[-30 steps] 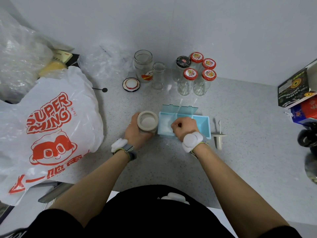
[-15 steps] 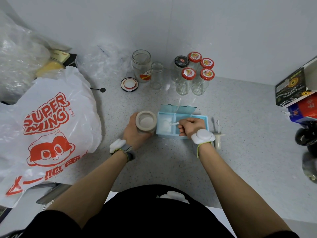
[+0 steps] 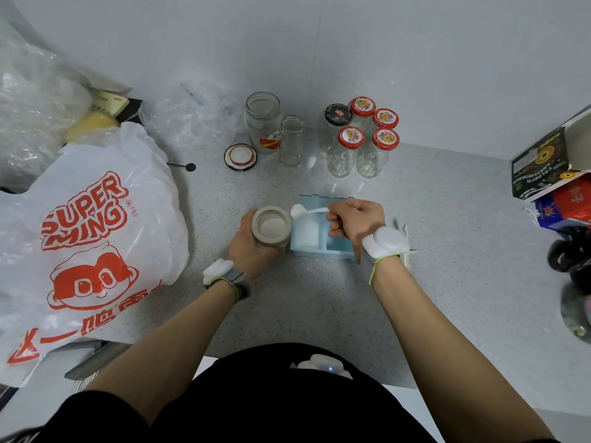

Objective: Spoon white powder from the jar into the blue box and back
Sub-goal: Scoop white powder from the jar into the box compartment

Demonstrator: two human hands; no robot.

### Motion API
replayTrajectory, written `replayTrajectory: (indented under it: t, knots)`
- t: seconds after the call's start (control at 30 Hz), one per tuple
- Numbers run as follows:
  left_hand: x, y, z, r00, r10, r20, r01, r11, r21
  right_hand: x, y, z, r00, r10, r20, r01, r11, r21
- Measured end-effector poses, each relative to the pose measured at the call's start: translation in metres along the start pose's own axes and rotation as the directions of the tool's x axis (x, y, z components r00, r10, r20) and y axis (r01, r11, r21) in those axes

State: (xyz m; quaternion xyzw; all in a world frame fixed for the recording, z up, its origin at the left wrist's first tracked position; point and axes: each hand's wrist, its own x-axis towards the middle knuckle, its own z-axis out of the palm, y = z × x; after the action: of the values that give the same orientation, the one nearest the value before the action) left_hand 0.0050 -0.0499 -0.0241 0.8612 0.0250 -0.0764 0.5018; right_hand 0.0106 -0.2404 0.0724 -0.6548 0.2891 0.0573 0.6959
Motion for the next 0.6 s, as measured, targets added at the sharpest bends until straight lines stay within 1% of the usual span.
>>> replayTrajectory:
  t: [0.07, 0.1, 0.17, 0.23, 0.27, 0.3, 0.37, 0.47, 0.53, 0.6]
  knots:
    - [0.0, 0.0, 0.0, 1.0, -0.009, 0.006, 0.009, 1.0, -0.007, -0.004, -0.006, 0.009, 0.998, -0.044, 0.035, 0.045, 0.999, -0.026]
    - [0.0, -0.001, -0.001, 1.0, -0.01, 0.004, 0.01, 1.0, -0.006, -0.006, -0.008, 0.015, 0.996, -0.069, 0.059, 0.073, 0.995, -0.071]
    - [0.0, -0.001, -0.001, 1.0, -0.009, 0.002, 0.009, 1.0, -0.005, -0.008, -0.005, 0.024, 0.981, -0.145, 0.13, 0.172, 0.957, -0.233]
    - [0.0, 0.0, 0.0, 1.0, -0.017, -0.01, 0.017, 1.0, 0.0, -0.01, 0.001, 0.031, 0.953, -0.2, 0.227, 0.284, 0.85, -0.444]
    - [0.0, 0.002, 0.0, 1.0, -0.023, -0.017, 0.023, 1.0, 0.007, -0.012, 0.004, 0.033, 0.941, -0.212, 0.262, 0.323, 0.792, -0.518]
    - [-0.001, 0.003, 0.001, 0.999, -0.024, -0.022, 0.024, 1.0, 0.014, -0.012, 0.007, 0.034, 0.934, -0.223, 0.278, 0.346, 0.756, -0.555]
    - [-0.001, 0.004, 0.001, 0.999, -0.018, -0.029, 0.019, 1.0, 0.013, -0.012, 0.011, 0.033, 0.927, -0.243, 0.287, 0.369, 0.731, -0.573]
    - [-0.001, 0.002, 0.001, 0.999, -0.005, -0.032, 0.005, 1.0, -0.004, -0.008, 0.012, 0.029, 0.928, -0.247, 0.279, 0.367, 0.739, -0.565]
    - [0.0, 0.002, 0.001, 0.999, 0.011, -0.03, -0.012, 1.0, -0.012, -0.007, 0.01, 0.025, 0.931, -0.265, 0.25, 0.361, 0.761, -0.54]
    - [-0.001, 0.002, 0.001, 1.0, 0.02, -0.023, -0.02, 0.999, -0.025, -0.004, 0.007, 0.018, 0.935, -0.301, 0.187, 0.354, 0.784, -0.51]
